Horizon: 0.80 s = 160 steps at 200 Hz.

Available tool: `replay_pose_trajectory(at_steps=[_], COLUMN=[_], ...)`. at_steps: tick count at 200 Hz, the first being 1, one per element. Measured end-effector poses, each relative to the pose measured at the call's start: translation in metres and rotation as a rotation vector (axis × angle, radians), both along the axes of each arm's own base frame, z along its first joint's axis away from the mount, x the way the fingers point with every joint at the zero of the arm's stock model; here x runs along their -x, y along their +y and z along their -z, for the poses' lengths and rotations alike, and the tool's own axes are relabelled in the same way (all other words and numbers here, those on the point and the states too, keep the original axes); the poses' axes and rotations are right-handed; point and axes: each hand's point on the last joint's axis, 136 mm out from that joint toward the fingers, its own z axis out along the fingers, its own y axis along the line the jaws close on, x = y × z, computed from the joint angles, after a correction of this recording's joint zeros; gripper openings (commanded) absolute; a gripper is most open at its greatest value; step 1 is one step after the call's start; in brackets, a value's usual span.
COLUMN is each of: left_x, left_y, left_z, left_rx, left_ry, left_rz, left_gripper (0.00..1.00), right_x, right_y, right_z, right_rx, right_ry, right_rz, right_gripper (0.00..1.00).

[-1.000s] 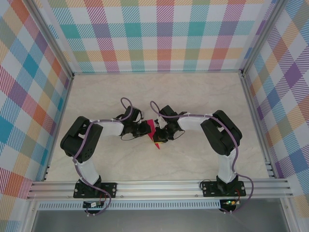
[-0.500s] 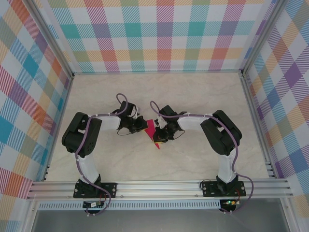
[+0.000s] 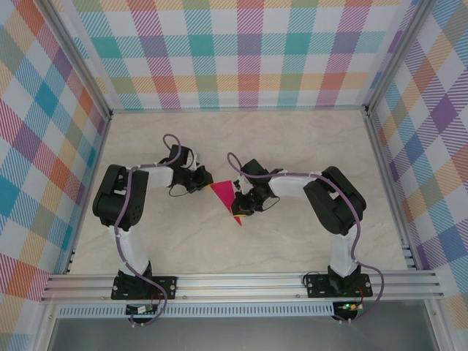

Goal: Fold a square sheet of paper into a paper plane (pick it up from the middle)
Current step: Fold the wing for the fifth time at the center of the table.

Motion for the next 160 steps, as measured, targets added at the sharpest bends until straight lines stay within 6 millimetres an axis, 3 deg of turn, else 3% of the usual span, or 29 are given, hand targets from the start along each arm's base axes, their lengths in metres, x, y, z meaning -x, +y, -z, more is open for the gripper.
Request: replay_pose_trajectory(at_steps=[59,78,107,134,160], left_x=[-0.012,-0.013,-0.012,0.001,0.023], left_y=[0.015,0.027,0.057,0.074,0.082], left_z=[-0.002,-0.005,-0.037,-0.073,-0.084], left_rx=[-0.071,-0.131,-0.228,-0.284,-0.333], left_ry=[0.004,-0.001,-0.040,-0.086,-0.080], left_rz=[-0.021,-0.059,-0.158,-0.235,-0.278], left_gripper=[0.13,0.18,0.31,0.39,0.47], right_x=[-0.003,-0.006,-0.014,-0.032,-0.053], right_y=[0.004,0.007,0.002,-0.009,-0.029], right_z=[-0.008,-0.013,-0.029,-0.062,-0.091], right_rx=[-0.016,-0.011,0.033,0.048,0.076], right_ry=[-0.012,-0.030,-0.091,-0.209,-0.330], right_rz=[-0.003,-0.005,0.016,0.057,0.122], right_gripper=[0.15,0.26,0.43,0.56,0.67])
